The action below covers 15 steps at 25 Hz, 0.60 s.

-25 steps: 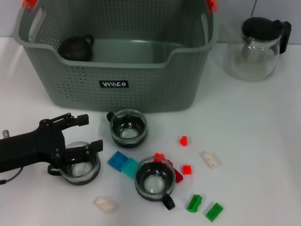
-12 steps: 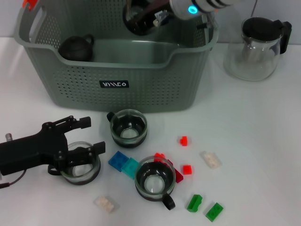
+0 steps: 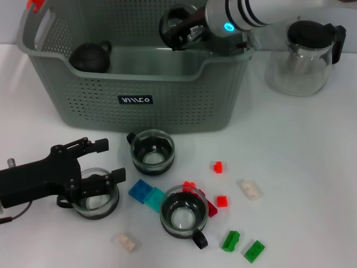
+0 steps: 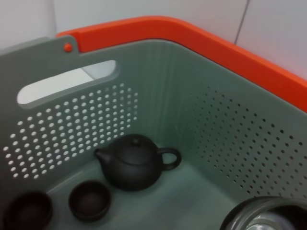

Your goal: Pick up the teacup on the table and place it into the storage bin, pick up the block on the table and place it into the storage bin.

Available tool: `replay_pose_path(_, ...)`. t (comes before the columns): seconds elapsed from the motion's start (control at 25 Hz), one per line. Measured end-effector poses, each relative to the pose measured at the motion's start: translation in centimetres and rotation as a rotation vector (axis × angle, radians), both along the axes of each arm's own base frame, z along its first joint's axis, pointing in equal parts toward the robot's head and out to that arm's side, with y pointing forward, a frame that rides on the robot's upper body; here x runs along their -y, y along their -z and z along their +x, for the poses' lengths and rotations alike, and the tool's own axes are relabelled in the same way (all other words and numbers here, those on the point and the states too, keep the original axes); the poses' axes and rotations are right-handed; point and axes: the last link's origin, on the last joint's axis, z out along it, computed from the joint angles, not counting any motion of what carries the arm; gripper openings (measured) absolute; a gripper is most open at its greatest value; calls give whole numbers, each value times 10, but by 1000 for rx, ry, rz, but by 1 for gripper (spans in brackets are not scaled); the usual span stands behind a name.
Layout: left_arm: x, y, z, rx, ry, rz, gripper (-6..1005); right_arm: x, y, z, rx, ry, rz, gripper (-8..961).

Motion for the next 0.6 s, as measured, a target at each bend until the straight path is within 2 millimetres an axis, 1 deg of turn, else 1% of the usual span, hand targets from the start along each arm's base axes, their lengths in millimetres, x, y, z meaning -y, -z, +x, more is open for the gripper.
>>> replay_pose_path(0.6, -2, 0, 0, -4, 0, 3, 873, 3, 2, 6, 23, 4, -22, 99)
